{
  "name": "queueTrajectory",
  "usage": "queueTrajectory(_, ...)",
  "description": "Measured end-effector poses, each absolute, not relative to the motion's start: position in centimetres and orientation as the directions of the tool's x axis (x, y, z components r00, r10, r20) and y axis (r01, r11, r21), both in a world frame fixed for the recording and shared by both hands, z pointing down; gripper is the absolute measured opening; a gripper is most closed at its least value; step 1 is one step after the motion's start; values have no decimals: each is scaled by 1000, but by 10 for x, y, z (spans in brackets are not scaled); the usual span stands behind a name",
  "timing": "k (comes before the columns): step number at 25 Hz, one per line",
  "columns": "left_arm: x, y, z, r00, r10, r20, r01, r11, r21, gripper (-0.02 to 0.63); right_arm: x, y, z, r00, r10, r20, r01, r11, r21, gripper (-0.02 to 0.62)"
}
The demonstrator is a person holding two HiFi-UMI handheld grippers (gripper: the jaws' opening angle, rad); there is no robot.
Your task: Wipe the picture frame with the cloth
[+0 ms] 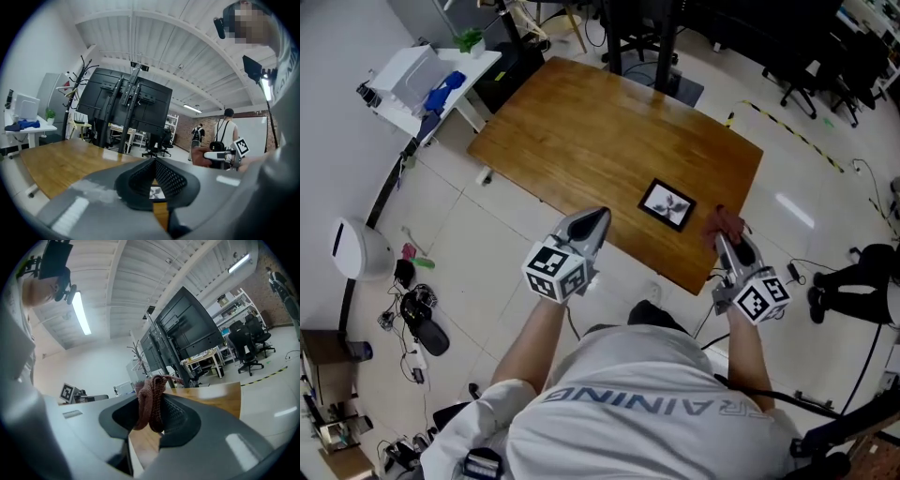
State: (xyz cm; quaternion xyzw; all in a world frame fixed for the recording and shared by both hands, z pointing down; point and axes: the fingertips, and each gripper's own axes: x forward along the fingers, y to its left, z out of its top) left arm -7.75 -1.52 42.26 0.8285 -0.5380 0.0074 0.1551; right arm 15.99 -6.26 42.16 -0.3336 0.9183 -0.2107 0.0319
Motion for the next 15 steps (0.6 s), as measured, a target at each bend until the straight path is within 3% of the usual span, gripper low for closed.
queueTrajectory(8, -71, -107, 452, 513, -809, 287, -855, -453, 252, 6, 159, -133, 438, -739, -666, 105, -625, 619, -476, 120)
queueTrajectory(15, -55, -156, 562, 577, -688, 440, -815, -524, 249, 6, 141, -154, 466, -640, -754, 150, -697, 488, -525, 118)
